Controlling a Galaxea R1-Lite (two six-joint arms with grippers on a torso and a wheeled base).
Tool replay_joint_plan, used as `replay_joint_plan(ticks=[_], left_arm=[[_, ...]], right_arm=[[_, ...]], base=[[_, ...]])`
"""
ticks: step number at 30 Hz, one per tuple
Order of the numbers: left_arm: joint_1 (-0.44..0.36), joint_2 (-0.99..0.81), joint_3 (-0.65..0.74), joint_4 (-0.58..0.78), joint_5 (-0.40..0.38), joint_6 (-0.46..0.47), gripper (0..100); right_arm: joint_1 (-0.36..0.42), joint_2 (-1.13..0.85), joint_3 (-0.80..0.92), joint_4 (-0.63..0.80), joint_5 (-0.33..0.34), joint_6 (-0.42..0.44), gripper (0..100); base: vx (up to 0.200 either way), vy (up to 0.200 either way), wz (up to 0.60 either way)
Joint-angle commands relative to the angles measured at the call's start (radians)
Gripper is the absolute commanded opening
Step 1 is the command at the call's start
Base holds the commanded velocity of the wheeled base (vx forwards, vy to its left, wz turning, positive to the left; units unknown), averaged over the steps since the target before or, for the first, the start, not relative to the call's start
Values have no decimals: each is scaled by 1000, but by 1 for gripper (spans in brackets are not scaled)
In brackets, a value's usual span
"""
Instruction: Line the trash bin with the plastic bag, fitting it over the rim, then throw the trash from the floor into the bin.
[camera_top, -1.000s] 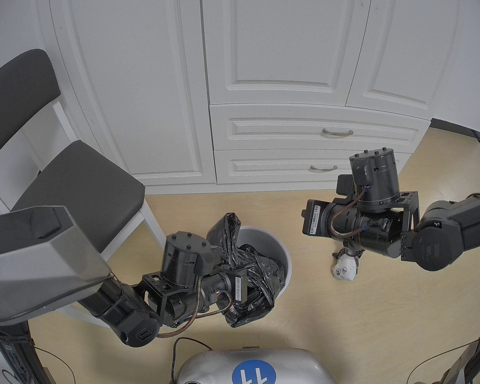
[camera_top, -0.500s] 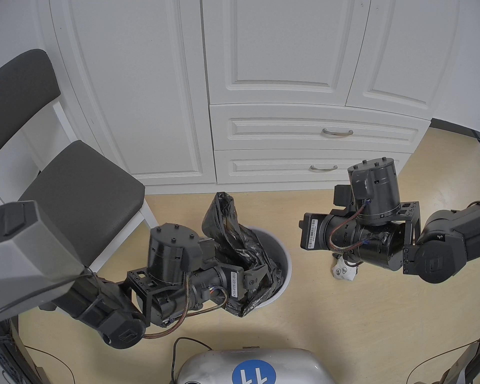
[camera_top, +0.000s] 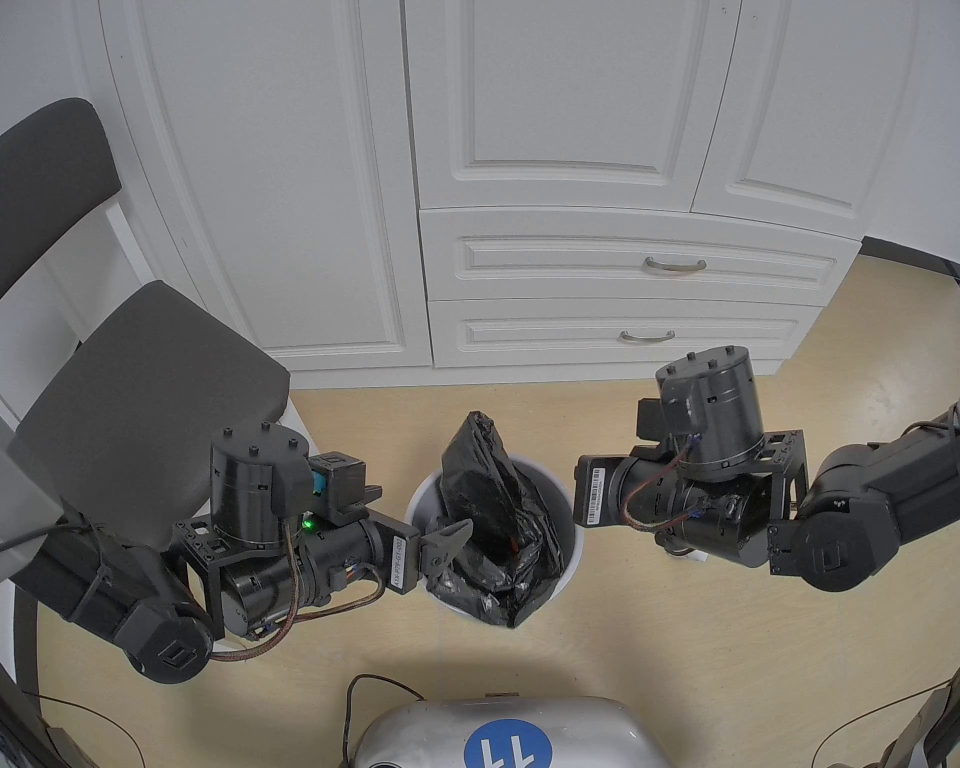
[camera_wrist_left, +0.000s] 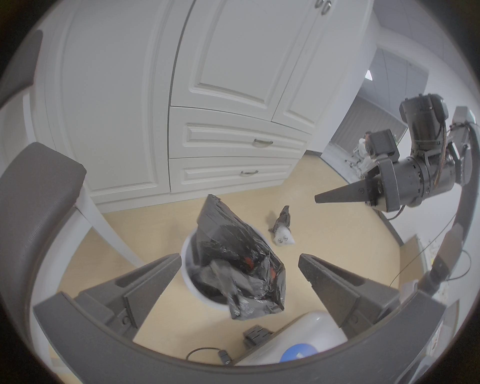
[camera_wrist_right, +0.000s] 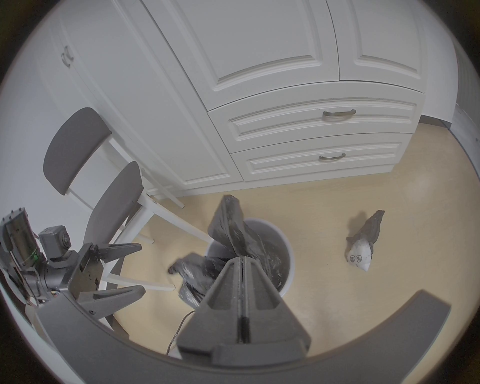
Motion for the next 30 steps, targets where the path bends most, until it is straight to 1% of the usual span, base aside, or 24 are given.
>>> replay_joint_plan(ticks=[1, 7, 9, 13, 14, 16, 18, 22, 26, 28, 29, 30], left_arm=[[10, -19, 12, 34, 4, 38, 100], [30, 15, 45, 63, 12, 138, 100], [48, 30, 64, 63, 12, 193, 100], [111, 69, 117, 47, 0, 322, 100], [111, 69, 117, 47, 0, 322, 100], [151, 122, 120, 37, -2, 383, 100], [170, 148, 123, 14, -14, 400, 100], [173, 187, 142, -49, -72, 406, 100], [160, 266, 140, -118, -76, 406, 100], [153, 315, 140, -186, -71, 405, 100], [153, 315, 140, -186, -71, 405, 100], [151, 362, 145, -276, -69, 402, 100]], right_arm=[[22, 59, 1, -6, -4, 2, 0], [38, 112, -5, -22, -31, 3, 0], [39, 119, 1, -54, -31, 2, 0], [39, 146, 6, -85, -31, 0, 0], [39, 146, 6, -85, -31, 0, 0], [39, 168, 3, -86, -31, 2, 0], [39, 168, 1, -86, -31, 2, 0], [39, 165, 1, -86, -31, 2, 0], [39, 166, 1, -86, -31, 2, 0], [39, 166, 1, -86, -31, 2, 0], [39, 166, 1, -86, -31, 2, 0], [39, 163, 1, -86, -31, 2, 0]], base=[[0, 0, 0], [0, 0, 0], [0, 0, 0], [0, 0, 0], [0, 0, 0], [0, 0, 0], [0, 0, 0], [0, 0, 0], [0, 0, 0], [0, 0, 0], [0, 0, 0], [0, 0, 0]])
